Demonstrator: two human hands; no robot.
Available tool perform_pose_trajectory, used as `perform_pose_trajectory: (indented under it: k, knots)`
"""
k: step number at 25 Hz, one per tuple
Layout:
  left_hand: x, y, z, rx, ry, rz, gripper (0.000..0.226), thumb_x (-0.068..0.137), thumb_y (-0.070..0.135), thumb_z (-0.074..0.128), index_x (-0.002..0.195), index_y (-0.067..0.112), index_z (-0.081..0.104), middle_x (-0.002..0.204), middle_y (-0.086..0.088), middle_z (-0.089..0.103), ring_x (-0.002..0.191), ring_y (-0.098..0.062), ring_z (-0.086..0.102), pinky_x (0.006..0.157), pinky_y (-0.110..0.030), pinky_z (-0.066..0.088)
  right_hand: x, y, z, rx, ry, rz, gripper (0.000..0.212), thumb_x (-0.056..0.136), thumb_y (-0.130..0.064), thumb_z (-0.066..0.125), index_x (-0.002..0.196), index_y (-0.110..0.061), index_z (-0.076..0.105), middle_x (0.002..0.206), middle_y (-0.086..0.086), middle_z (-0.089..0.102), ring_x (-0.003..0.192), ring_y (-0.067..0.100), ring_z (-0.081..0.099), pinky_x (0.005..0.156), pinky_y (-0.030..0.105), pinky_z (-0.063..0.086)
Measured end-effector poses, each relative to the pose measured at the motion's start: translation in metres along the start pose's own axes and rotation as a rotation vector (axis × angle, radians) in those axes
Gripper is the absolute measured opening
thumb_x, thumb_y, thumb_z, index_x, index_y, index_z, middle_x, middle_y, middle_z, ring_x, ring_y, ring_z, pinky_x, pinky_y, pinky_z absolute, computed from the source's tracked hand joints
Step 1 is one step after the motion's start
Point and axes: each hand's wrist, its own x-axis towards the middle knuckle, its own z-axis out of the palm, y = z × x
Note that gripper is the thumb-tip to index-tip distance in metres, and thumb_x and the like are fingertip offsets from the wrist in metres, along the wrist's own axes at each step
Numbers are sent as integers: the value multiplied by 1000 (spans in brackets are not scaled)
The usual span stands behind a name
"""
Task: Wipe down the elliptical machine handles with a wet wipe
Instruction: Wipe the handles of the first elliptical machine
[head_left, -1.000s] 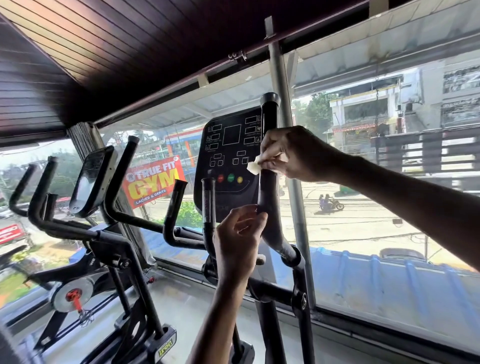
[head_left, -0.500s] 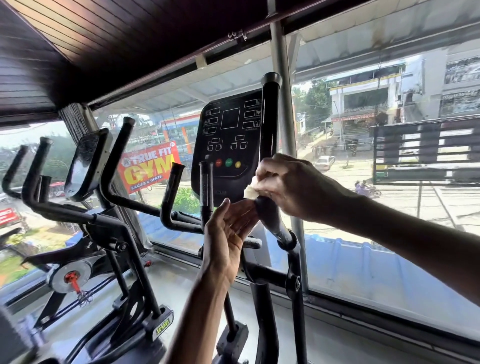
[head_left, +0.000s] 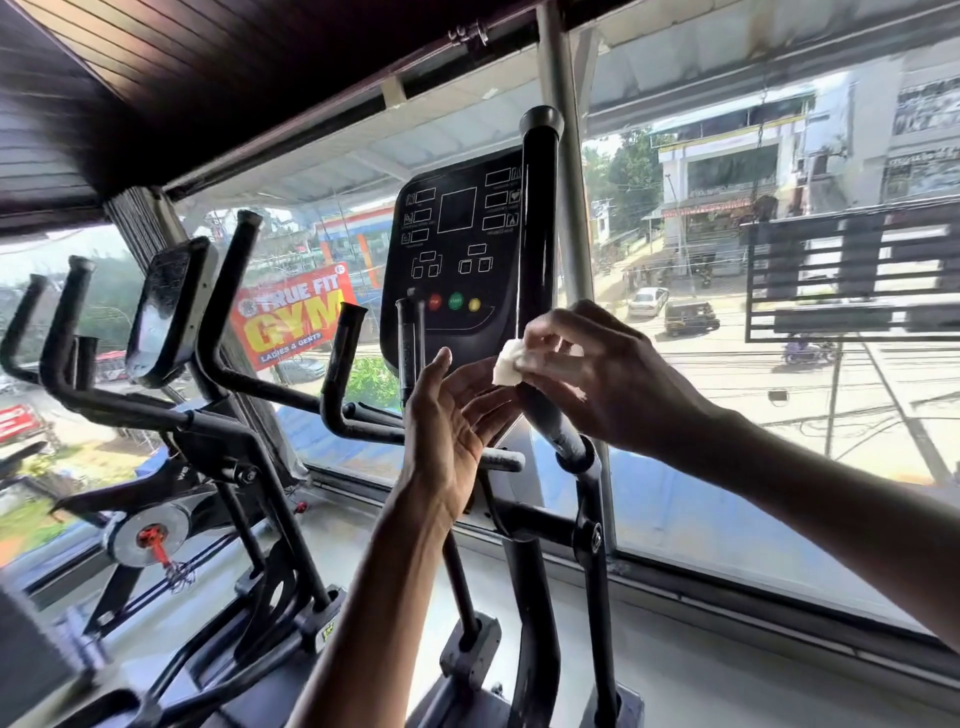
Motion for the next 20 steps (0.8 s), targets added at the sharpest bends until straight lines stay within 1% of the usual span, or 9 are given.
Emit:
perform_pose_trajectory:
  k: [2, 4, 7, 9, 12, 15, 16, 17, 20]
  knots:
    - [1, 1, 0, 50, -2, 13, 55, 103, 42, 36, 106, 1, 72, 99, -12, 76, 93, -23, 69, 93, -39, 53, -10, -4, 6, -40, -2, -27, 19, 91, -24, 71, 101, -9, 77, 106, 5, 67, 95, 14, 57, 83, 12, 42]
    - [0, 2, 2, 91, -6, 29, 54, 104, 41, 36, 107, 1, 71, 99, -11, 76, 94, -22, 69, 94, -39, 54, -21, -11, 13, -29, 101, 35, 18, 93, -23, 71, 102, -9, 77, 105, 6, 68, 90, 14, 58, 77, 15, 48]
    - [-3, 3, 7, 166, 24, 71, 44, 104, 37, 39, 96, 10, 73, 88, -3, 77, 86, -16, 70, 84, -33, 54, -36, -23, 32, -46, 271, 119, 12, 92, -15, 73, 101, -8, 77, 100, 8, 69, 80, 18, 61, 64, 25, 55]
    - [-6, 3, 12, 218, 44, 95, 37, 103, 33, 44, 87, 17, 73, 82, 2, 77, 78, -11, 69, 77, -30, 52, -48, -34, 44, -25, 337, 173, 8, 90, -12, 75, 96, -7, 78, 95, 8, 69, 78, 18, 63, 65, 24, 55]
    - [-9, 2, 16, 243, 37, 128, 31, 103, 26, 48, 86, 20, 73, 86, 3, 77, 84, -12, 70, 83, -32, 55, -70, -52, 70, 165, 413, 470, 4, 89, -10, 74, 92, -10, 76, 94, 5, 68, 81, 15, 66, 71, 26, 58]
    - [-9, 1, 16, 245, 4, 131, 26, 103, 18, 47, 97, 13, 71, 93, -2, 76, 95, -17, 68, 96, -37, 55, -77, -76, 93, 495, 493, 1005, 14, 83, -17, 77, 84, -29, 70, 91, -10, 70, 83, 13, 71, 75, 43, 60]
    - [-9, 0, 15, 246, -6, 126, 26, 103, 17, 47, 99, 12, 71, 93, -3, 76, 95, -17, 69, 98, -38, 54, -74, -83, 96, 602, 549, 1158, 16, 82, -18, 79, 84, -32, 70, 89, -12, 73, 83, 10, 72, 77, 44, 61]
    - [-8, 0, 14, 245, -12, 121, 26, 103, 17, 46, 99, 12, 72, 94, -2, 76, 95, -16, 69, 99, -39, 53, -68, -90, 94, 697, 596, 1251, 16, 82, -18, 80, 85, -31, 71, 89, -12, 75, 83, 6, 73, 79, 40, 61]
    - [-8, 0, 11, 251, -6, 117, 25, 103, 17, 48, 101, 13, 73, 100, -5, 76, 102, -19, 69, 102, -41, 52, -45, -105, 80, 865, 729, 1310, 12, 83, -17, 80, 93, -16, 74, 91, -3, 76, 85, 3, 73, 77, 18, 58]
